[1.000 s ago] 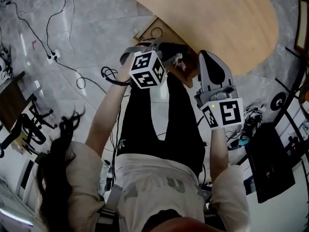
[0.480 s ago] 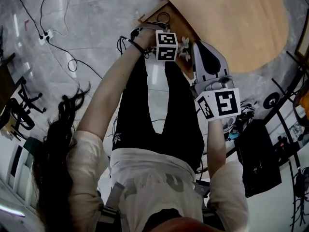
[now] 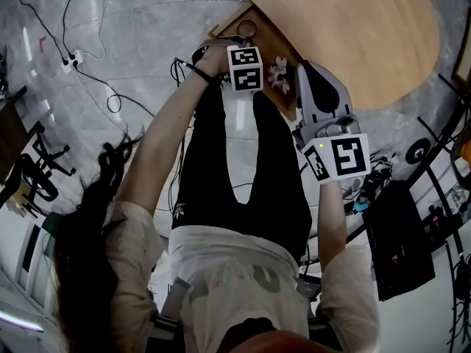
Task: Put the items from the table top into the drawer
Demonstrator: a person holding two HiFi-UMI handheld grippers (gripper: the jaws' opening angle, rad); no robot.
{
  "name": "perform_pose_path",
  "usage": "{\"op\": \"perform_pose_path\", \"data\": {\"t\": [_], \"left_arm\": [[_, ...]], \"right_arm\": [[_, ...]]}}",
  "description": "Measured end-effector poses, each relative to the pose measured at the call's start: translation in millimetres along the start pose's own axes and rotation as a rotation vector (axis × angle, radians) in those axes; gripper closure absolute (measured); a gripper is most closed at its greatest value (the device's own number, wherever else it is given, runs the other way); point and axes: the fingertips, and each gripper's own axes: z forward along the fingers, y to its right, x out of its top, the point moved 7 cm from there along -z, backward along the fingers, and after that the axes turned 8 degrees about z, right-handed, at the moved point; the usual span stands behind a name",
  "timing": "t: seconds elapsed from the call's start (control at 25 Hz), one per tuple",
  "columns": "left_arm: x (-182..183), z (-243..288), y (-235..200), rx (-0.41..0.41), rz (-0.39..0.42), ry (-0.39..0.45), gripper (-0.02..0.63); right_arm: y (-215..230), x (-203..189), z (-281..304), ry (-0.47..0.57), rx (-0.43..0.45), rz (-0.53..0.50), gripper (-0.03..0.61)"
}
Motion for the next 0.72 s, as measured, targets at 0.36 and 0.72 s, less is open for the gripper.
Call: {"op": "perform_pose_path", "data": {"t": [0.36, 0.72], "left_arm": [[12, -75, -54, 0.134, -0.376, 0.326, 0.609], [42, -301, -64, 0.509, -0.660, 0.802, 0.609]], "right_arm": [[-5, 28, -4, 0.052, -0.009, -0.039, 0.574], [-54, 131, -38, 0.217, -0.090, -0.086, 0.574]]}}
